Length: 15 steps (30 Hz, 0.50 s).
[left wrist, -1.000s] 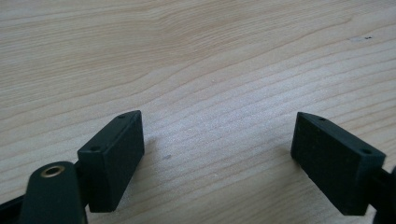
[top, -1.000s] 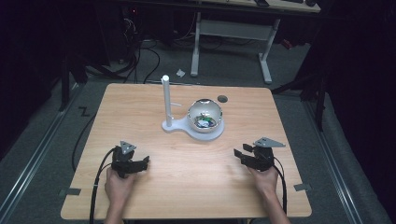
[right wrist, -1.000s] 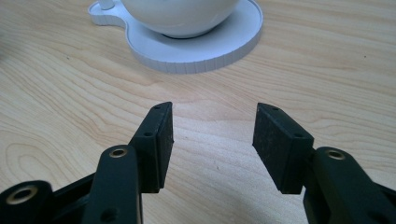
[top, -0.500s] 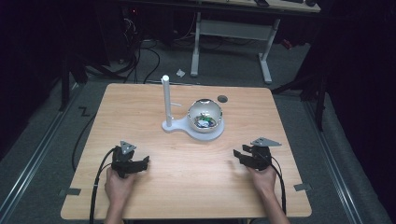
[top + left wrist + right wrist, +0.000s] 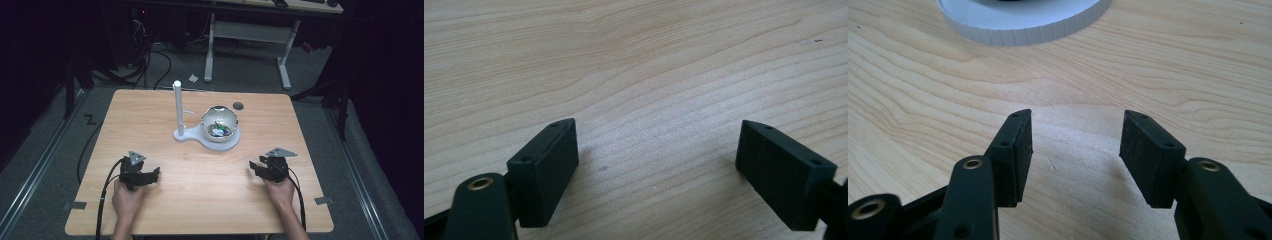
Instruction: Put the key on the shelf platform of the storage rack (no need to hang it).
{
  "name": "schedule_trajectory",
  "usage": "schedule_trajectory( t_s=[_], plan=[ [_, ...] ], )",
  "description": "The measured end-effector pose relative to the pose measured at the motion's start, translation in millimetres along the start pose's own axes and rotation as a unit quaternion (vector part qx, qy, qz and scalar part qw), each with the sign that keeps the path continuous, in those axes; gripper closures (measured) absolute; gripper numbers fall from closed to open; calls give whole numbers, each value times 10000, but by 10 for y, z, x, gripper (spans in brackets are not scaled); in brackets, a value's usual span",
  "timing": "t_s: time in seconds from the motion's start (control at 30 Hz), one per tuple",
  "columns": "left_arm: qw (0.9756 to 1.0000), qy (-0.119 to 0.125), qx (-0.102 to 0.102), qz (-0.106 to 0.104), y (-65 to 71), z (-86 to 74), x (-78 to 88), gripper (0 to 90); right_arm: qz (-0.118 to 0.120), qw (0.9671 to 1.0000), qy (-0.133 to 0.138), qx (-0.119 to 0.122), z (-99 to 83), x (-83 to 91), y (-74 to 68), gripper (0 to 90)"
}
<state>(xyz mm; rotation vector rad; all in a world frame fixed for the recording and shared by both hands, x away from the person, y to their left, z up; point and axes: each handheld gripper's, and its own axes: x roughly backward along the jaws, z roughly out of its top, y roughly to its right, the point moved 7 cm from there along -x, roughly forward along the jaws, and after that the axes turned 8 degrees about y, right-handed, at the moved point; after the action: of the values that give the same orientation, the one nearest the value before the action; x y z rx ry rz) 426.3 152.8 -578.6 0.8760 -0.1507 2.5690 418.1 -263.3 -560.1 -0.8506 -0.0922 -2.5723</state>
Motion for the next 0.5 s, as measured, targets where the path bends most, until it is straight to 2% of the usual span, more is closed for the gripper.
schedule_trajectory(
  t_s=[0.17, 0.33, 0.4, 0.5],
  plan=[
    [10000, -1, 0, -2, 0, 0, 0, 177, -108, 9997, -175, 154, -59, -51, 2, 462],
    [10000, 1, 1, 1, 0, 0, 0, 177, -194, 9995, -138, 219, -70, -63, 0, 457],
    [10000, 0, 1, 2, 1, 0, 0, 177, -237, 9991, -149, 332, -71, -67, -11, 449],
    [10000, 1, 3, 0, 1, 0, 0, 177, -243, 9991, -157, 299, -71, -69, -7, 440]
  ],
)
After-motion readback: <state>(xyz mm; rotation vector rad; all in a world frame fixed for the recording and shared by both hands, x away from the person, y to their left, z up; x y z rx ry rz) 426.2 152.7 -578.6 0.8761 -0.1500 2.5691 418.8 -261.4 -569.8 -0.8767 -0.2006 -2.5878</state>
